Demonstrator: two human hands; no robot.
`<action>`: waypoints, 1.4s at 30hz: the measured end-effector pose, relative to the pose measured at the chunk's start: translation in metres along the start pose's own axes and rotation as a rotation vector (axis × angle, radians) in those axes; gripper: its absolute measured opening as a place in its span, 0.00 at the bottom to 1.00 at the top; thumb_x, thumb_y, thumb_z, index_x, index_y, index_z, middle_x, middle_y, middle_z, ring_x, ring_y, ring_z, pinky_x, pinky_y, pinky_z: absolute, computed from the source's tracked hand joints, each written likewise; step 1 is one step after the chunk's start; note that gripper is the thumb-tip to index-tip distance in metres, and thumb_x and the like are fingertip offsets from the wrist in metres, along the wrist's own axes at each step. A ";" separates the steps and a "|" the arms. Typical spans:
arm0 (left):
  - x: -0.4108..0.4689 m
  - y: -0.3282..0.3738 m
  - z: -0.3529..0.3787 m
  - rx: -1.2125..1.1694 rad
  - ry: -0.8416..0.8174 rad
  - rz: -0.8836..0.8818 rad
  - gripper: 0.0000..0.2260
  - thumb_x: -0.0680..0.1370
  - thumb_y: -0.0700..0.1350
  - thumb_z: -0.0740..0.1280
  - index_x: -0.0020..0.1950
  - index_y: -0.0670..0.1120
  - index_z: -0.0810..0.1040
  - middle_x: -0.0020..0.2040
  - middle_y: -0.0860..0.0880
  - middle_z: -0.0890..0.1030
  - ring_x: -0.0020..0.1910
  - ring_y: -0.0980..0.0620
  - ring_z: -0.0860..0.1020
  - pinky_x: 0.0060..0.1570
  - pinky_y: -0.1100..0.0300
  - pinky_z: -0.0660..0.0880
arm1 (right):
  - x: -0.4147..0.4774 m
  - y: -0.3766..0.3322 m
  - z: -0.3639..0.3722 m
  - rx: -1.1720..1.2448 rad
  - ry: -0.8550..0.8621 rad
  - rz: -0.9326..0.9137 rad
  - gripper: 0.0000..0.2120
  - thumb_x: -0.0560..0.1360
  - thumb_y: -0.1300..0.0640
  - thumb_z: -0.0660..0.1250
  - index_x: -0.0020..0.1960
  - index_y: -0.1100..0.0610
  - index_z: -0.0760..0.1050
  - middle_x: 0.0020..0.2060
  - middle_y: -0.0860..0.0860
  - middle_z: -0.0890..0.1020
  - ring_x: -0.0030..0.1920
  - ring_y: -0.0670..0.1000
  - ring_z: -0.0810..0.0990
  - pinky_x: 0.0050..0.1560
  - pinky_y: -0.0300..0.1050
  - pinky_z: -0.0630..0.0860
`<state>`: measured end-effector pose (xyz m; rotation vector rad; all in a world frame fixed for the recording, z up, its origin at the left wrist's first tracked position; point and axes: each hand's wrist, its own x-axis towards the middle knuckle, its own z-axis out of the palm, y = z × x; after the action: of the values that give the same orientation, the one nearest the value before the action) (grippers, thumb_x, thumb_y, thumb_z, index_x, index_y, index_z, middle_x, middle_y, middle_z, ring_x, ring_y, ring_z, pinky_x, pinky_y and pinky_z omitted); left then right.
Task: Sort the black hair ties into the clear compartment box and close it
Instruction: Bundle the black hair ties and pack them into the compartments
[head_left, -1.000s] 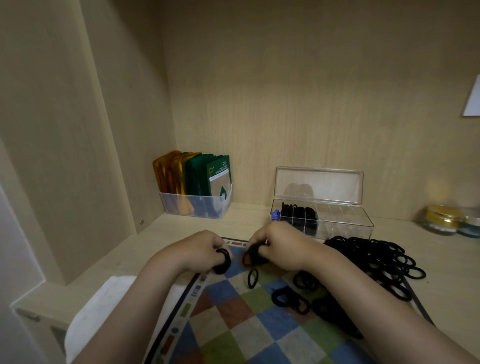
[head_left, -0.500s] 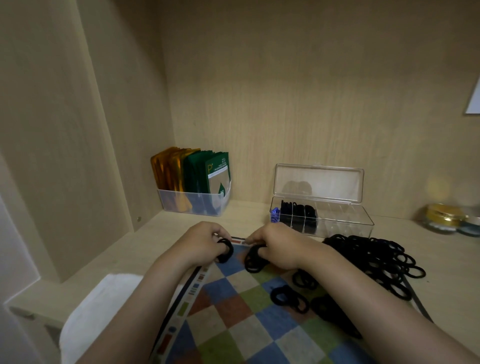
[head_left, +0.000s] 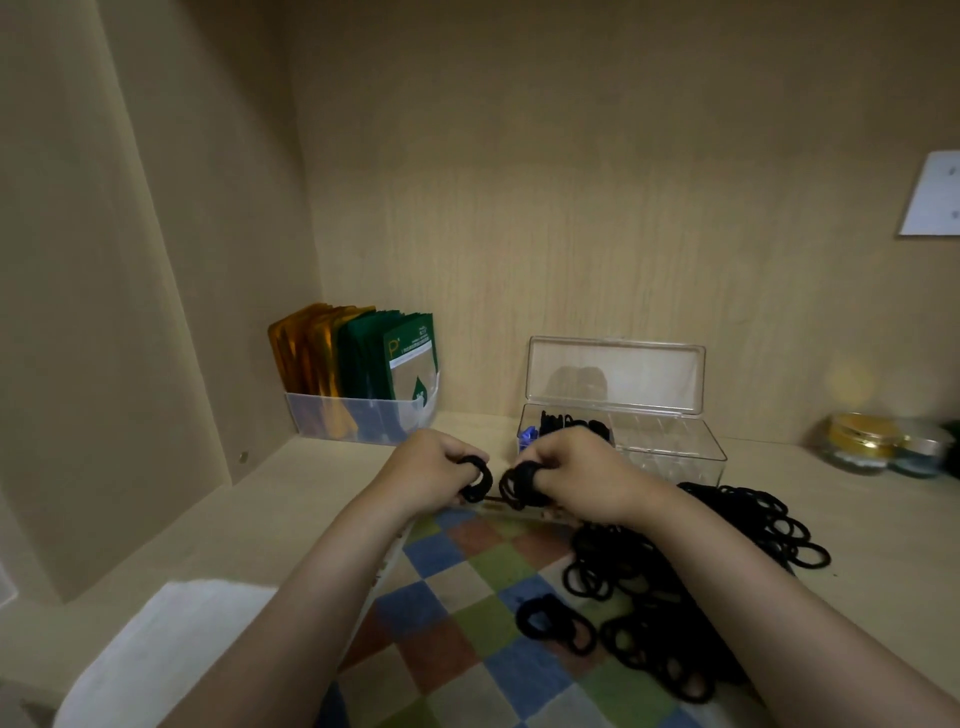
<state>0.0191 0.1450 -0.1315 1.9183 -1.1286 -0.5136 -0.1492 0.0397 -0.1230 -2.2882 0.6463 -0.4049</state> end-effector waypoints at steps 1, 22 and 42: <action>0.002 0.005 0.007 -0.030 -0.020 0.000 0.11 0.78 0.38 0.67 0.54 0.49 0.86 0.41 0.52 0.84 0.32 0.58 0.81 0.34 0.64 0.80 | -0.002 0.002 -0.005 0.094 0.034 0.032 0.08 0.77 0.59 0.67 0.42 0.54 0.83 0.33 0.59 0.84 0.28 0.53 0.78 0.30 0.46 0.74; 0.008 0.002 0.060 -0.279 -0.301 0.191 0.15 0.82 0.41 0.63 0.68 0.50 0.77 0.60 0.52 0.82 0.57 0.57 0.81 0.52 0.64 0.80 | -0.001 0.040 0.001 -0.159 0.261 -0.008 0.03 0.69 0.57 0.73 0.39 0.51 0.79 0.34 0.47 0.83 0.31 0.40 0.78 0.31 0.33 0.72; 0.003 0.000 0.057 -0.554 -0.176 0.121 0.11 0.80 0.42 0.67 0.62 0.48 0.79 0.56 0.48 0.85 0.57 0.48 0.82 0.63 0.43 0.76 | -0.011 0.037 -0.009 0.488 0.192 0.116 0.18 0.70 0.52 0.78 0.58 0.55 0.80 0.52 0.54 0.83 0.44 0.54 0.84 0.31 0.46 0.79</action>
<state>-0.0187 0.1167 -0.1639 1.3386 -1.0646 -0.8411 -0.1746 0.0180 -0.1441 -1.7547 0.6847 -0.6534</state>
